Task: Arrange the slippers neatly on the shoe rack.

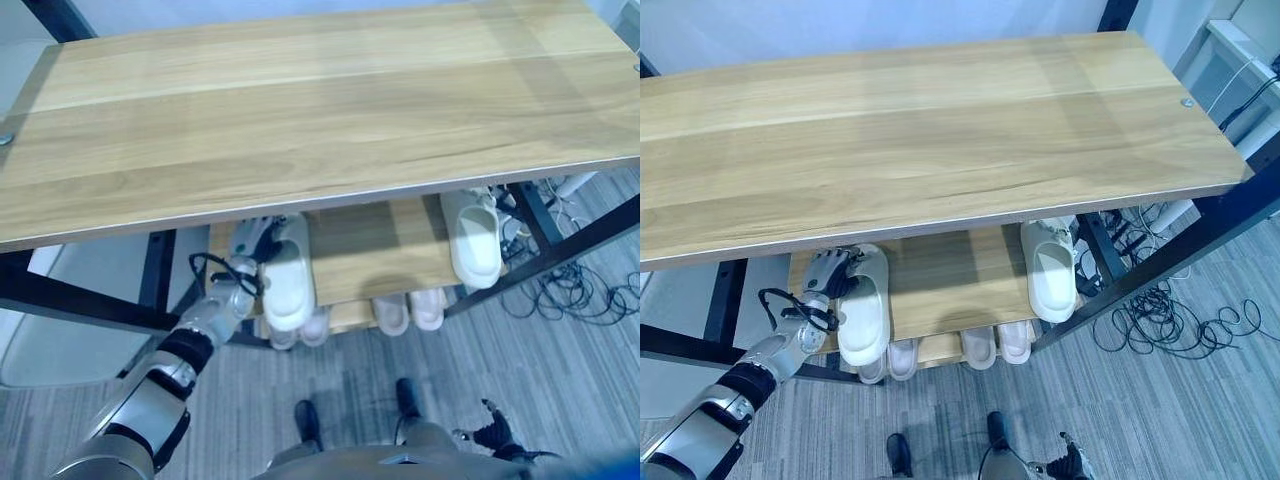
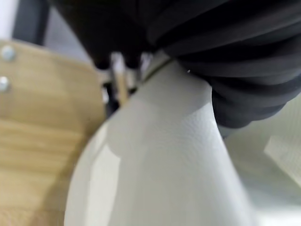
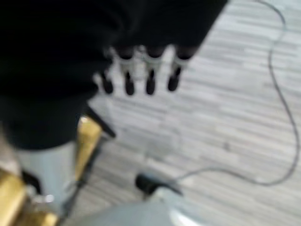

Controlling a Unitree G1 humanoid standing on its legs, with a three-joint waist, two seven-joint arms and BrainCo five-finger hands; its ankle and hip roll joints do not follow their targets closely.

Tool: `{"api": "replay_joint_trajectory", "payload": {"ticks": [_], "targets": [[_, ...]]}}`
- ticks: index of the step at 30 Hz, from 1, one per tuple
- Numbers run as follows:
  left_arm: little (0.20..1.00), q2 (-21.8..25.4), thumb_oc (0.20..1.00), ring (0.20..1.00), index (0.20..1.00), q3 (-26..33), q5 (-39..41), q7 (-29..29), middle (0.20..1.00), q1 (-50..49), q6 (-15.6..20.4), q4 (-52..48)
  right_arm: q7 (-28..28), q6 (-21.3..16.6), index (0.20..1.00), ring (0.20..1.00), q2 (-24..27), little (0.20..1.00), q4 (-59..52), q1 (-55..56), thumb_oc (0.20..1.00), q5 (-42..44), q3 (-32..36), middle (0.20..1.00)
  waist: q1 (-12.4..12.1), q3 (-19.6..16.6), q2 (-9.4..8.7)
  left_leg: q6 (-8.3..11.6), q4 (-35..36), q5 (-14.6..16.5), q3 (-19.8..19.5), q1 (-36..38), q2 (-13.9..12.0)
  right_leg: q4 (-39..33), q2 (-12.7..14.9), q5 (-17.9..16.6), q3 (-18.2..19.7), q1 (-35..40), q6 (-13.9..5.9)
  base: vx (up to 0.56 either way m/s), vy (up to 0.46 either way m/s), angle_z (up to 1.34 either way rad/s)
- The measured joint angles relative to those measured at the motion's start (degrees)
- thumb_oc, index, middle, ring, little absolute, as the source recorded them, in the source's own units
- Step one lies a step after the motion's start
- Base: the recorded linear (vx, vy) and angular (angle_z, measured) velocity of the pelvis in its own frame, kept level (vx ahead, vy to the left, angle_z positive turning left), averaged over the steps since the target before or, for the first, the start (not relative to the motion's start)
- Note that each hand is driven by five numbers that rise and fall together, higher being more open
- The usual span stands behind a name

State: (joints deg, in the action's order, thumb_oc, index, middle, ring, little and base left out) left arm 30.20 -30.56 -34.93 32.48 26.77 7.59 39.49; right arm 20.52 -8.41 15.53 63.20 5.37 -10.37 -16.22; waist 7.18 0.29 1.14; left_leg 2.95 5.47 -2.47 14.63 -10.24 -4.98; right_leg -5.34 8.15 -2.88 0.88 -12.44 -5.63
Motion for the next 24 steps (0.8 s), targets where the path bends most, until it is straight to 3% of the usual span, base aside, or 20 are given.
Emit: {"api": "replay_joint_trajectory", "payload": {"ticks": [18,24], "targets": [[0.200,-3.21,0.200,0.200,0.200,-3.35,-2.75,0.32,0.200,1.70,-0.72,-3.89,0.72,0.10,1.000,1.000,0.29,1.000,1.43,-1.59,1.000,0.18,0.00,1.000,1.55,0.41,0.36,-0.05,-0.01,-0.02,1.46,-0.57,0.01,-0.21,-0.12,-0.34,1.46,-1.51,-0.22,0.01,-0.024,-0.04],[0.200,-4.18,0.200,0.200,0.200,-4.34,-2.74,0.44,0.200,4.78,-0.98,-3.87,1.16,0.13,1.000,1.000,0.33,1.000,1.79,-2.58,1.000,0.54,0.03,1.000,1.86,2.41,1.23,-0.06,-0.01,-0.02,2.88,-0.75,-0.03,-0.29,-0.18,-0.50,2.76,-2.97,-0.46,0.00,-0.034,-0.11]]}}
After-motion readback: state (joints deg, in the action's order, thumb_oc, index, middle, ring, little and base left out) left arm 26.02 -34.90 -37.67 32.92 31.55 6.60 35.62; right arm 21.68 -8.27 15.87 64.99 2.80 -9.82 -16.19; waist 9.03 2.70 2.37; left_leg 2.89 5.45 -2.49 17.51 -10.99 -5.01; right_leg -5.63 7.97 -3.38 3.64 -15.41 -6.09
